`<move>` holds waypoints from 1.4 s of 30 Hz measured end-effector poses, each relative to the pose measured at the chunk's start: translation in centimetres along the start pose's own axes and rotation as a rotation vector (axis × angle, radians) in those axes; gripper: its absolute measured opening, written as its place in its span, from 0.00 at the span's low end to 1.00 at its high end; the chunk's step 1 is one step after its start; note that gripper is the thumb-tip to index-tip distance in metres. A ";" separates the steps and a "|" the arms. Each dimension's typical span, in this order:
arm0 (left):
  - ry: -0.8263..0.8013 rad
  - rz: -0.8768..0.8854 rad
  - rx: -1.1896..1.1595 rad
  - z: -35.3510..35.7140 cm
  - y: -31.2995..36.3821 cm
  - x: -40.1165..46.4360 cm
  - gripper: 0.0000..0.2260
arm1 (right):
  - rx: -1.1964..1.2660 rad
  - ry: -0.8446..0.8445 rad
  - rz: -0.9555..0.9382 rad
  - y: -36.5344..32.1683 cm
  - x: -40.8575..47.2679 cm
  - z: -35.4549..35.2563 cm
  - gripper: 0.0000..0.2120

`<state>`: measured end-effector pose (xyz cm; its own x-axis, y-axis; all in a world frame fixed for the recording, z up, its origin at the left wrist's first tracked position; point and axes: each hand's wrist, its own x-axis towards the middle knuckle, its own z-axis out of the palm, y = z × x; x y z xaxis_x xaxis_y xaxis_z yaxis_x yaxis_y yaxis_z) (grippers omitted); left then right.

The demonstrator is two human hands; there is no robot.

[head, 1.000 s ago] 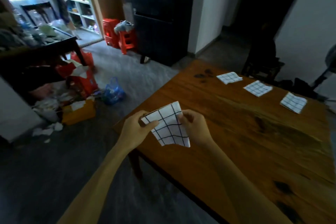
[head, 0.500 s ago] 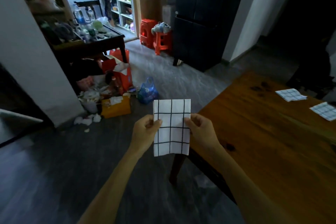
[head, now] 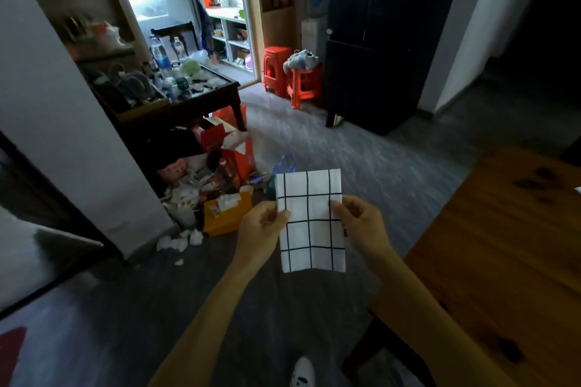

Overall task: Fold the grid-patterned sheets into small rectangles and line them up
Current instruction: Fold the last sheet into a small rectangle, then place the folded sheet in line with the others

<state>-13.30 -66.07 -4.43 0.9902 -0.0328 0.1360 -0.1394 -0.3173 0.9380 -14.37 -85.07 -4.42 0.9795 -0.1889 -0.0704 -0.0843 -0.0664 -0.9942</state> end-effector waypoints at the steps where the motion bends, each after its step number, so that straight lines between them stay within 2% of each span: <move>1: 0.000 0.017 0.015 0.0 0.0 2.3 0.04 | 0.008 0.010 -0.005 -0.2 2.2 0.3 0.05; 6: -0.031 0.033 0.059 0.8 0.6 13.8 0.03 | 0.112 0.019 -0.002 -2.0 12.4 1.2 0.06; 9: -0.054 0.042 0.099 1.5 0.2 20.4 0.05 | 0.092 0.019 -0.030 -3.2 18.1 1.2 0.11; 12: -0.101 0.073 0.090 3.0 -0.1 25.7 0.02 | 0.079 0.057 -0.038 -3.3 22.7 0.6 0.12; 14: -0.140 0.078 0.066 4.5 -0.3 28.9 0.04 | 0.076 0.097 -0.018 -3.1 25.4 -0.1 0.12; 24: -0.376 0.025 -0.157 14.5 -3.7 47.2 0.05 | 0.018 0.388 0.058 -0.8 41.0 -3.9 0.14; 27: -0.491 -0.020 -0.208 17.5 -4.4 53.4 0.06 | -0.012 0.504 0.071 -1.0 45.9 -5.0 0.17; 32: -0.663 0.019 -0.179 22.7 -3.3 63.1 0.08 | -0.049 0.681 0.088 -2.6 52.5 -7.2 0.21; 37: -0.837 0.071 -0.140 28.8 -2.2 68.8 0.09 | -0.085 0.848 0.131 -2.4 56.7 -10.6 0.17; 42: -0.952 0.077 -0.099 36.9 -1.7 72.8 0.11 | -0.097 0.986 0.180 -0.2 60.8 -15.6 0.28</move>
<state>59.51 -102.87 -7.85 0.5673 -0.8200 -0.0763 -0.1623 -0.2021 0.9658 42.29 -111.85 -7.27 0.3652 -0.9277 -0.0771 -0.2738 -0.0278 -0.9614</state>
